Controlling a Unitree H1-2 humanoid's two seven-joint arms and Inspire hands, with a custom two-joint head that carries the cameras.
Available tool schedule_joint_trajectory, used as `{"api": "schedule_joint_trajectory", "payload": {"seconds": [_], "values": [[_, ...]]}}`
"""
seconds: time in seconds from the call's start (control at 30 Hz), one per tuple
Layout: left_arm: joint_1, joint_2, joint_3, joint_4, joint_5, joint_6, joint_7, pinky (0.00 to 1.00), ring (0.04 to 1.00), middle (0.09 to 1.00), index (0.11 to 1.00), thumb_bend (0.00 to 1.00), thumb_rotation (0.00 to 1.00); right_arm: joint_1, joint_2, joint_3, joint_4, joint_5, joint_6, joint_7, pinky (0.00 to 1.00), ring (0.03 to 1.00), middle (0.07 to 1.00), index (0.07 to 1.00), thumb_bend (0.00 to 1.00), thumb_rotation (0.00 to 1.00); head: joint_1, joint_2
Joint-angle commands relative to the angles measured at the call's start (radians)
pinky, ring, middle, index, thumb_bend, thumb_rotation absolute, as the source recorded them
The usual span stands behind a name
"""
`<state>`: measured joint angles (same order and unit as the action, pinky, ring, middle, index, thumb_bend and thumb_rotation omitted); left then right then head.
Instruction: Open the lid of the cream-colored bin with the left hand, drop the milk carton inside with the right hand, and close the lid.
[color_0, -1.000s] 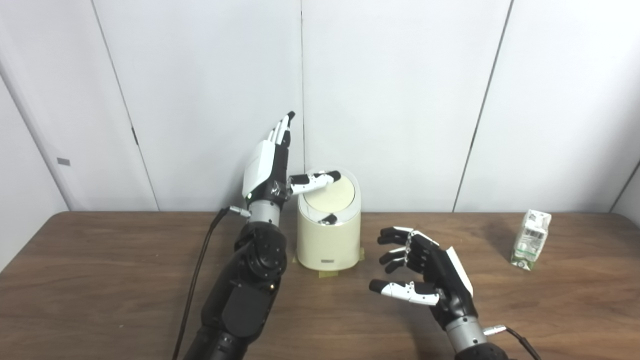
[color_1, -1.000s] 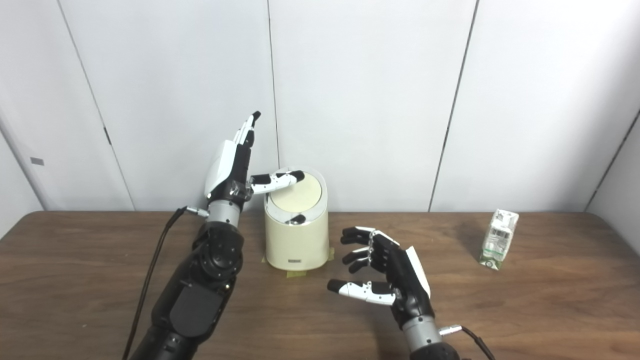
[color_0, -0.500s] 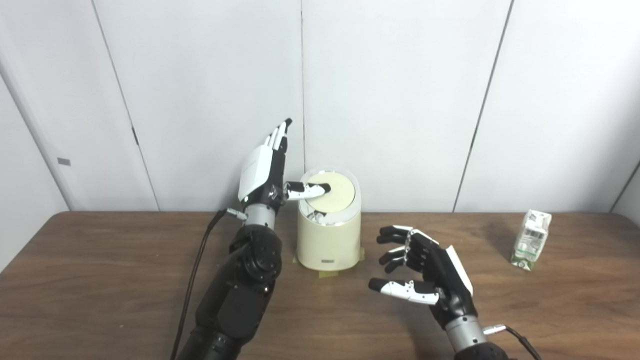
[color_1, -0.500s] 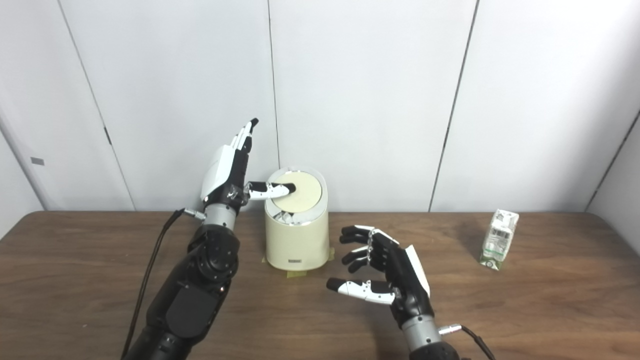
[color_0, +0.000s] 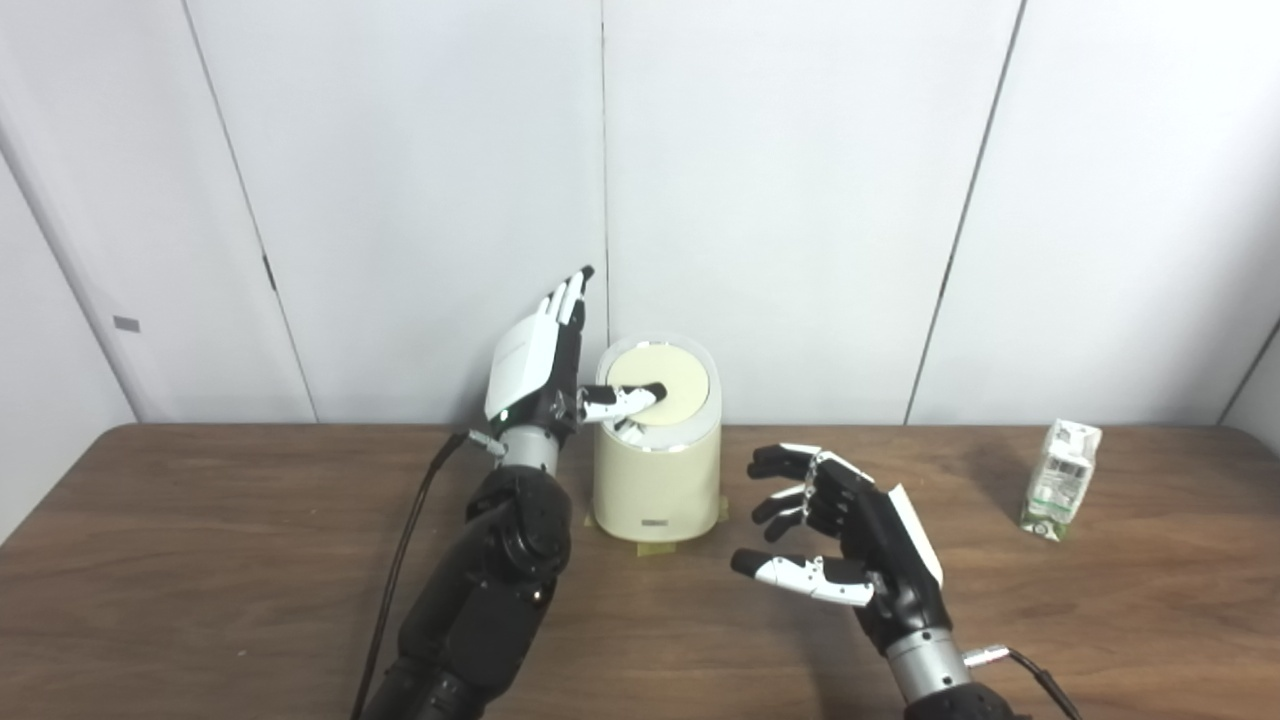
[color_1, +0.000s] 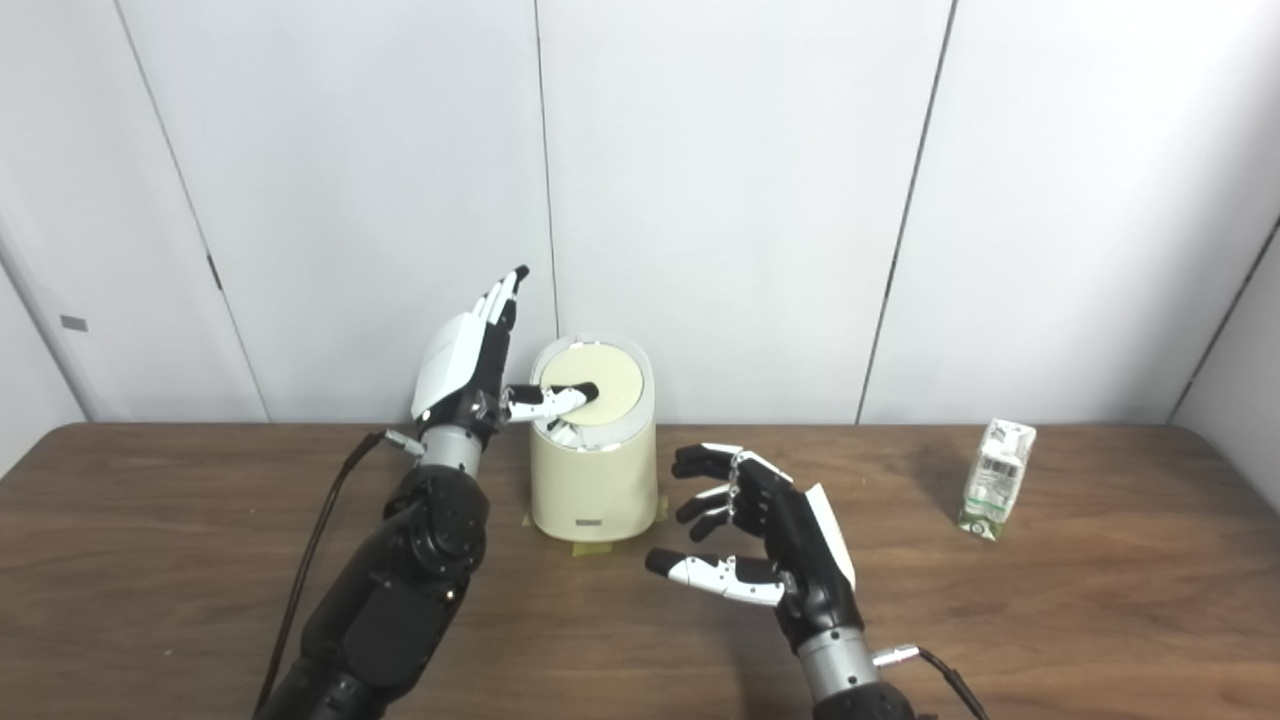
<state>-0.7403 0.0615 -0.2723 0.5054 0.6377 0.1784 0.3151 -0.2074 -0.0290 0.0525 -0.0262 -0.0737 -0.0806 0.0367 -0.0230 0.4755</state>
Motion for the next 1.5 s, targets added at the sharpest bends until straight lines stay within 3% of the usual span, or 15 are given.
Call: {"api": "schedule_joint_trajectory", "payload": {"seconds": [0.0, 0.2, 0.37, 0.43, 0.63, 0.73, 0.9, 1.0, 1.17, 1.33, 1.47], "values": [[-0.07, 0.005, -0.022, 0.006, 0.047, 0.001, 0.025, 0.96, 1.0, 1.0, 1.0, 0.86, 0.14, -0.027, 0.004, -0.001, -0.042, 0.002, -0.009, -0.003, 0.41, 0.518, 0.678, 0.656, 0.59, 0.08, -0.002, 0.004], [-0.085, 0.037, -0.093, 0.026, 0.155, 0.051, 0.036, 0.88, 1.0, 1.0, 1.0, 0.92, 0.17, -0.023, 0.001, 0.0, -0.045, -0.004, -0.009, -0.002, 0.42, 0.523, 0.679, 0.655, 0.59, 0.09, 0.0, 0.009], [-0.088, 0.065, -0.149, 0.008, 0.231, 0.107, 0.004, 0.9, 1.0, 1.0, 1.0, 0.95, 0.14, -0.017, -0.002, -0.002, -0.054, -0.003, 0.005, 0.002, 0.42, 0.525, 0.68, 0.655, 0.59, 0.12, 0.012, 0.016], [-0.089, 0.086, -0.182, -0.012, 0.277, 0.138, -0.037, 0.89, 1.0, 1.0, 1.0, 0.99, 0.14, -0.016, -0.005, -0.002, -0.057, -0.005, 0.008, 0.003, 0.42, 0.528, 0.68, 0.654, 0.59, 0.13, 0.018, 0.021], [-0.084, 0.131, -0.235, -0.078, 0.345, 0.204, -0.182, 0.92, 1.0, 1.0, 1.0, 1.0, 0.16, -0.015, -0.009, -0.001, -0.06, 0.006, 0.018, 0.01, 0.43, 0.541, 0.682, 0.647, 0.58, 0.14, 0.022, 0.025], [-0.082, 0.152, -0.261, -0.103, 0.381, 0.227, -0.251, 0.89, 1.0, 1.0, 1.0, 1.0, 0.17, -0.014, -0.01, 0.0, -0.06, 0.006, 0.02, 0.012, 0.43, 0.54, 0.681, 0.645, 0.58, 0.14, 0.024, 0.027], [-0.075, 0.178, -0.283, -0.13, 0.424, 0.24, -0.343, 0.86, 1.0, 1.0, 1.0, 1.0, 0.18, -0.012, -0.01, 0.001, -0.063, 0.004, 0.021, 0.013, 0.42, 0.535, 0.678, 0.642, 0.57, 0.15, 0.027, 0.03], [-0.068, 0.186, -0.286, -0.14, 0.44, 0.237, -0.365, 0.84, 1.0, 1.0, 1.0, 1.0, 0.18, -0.011, -0.011, 0.003, -0.062, 0.0, 0.02, 0.014, 0.42, 0.531, 0.679, 0.644, 0.58, 0.17, 0.029, 0.031], [-0.058, 0.181, -0.269, -0.142, 0.44, 0.223, -0.337, 0.81, 0.981, 1.0, 1.0, 1.0, 0.21, -0.011, -0.01, 0.005, -0.059, -0.003, 0.017, 0.012, 0.41, 0.508, 0.666, 0.64, 0.58, 0.16, 0.03, 0.029], [-0.041, 0.133, -0.161, -0.127, 0.357, 0.159, -0.122, 0.78, 0.968, 1.0, 1.0, 1.0, 0.28, -0.013, -0.012, 0.009, -0.048, -0.006, 0.003, 0.012, 0.39, 0.494, 0.662, 0.643, 0.56, 0.14, 0.035, 0.027], [-0.026, 0.102, -0.057, -0.152, 0.269, 0.101, -0.003, 0.84, 0.99, 1.0, 1.0, 0.93, 0.35, -0.012, -0.014, 0.011, -0.048, -0.009, 0.011, 0.013, 0.39, 0.499, 0.67, 0.647, 0.55, 0.14, 0.038, 0.025]]}}
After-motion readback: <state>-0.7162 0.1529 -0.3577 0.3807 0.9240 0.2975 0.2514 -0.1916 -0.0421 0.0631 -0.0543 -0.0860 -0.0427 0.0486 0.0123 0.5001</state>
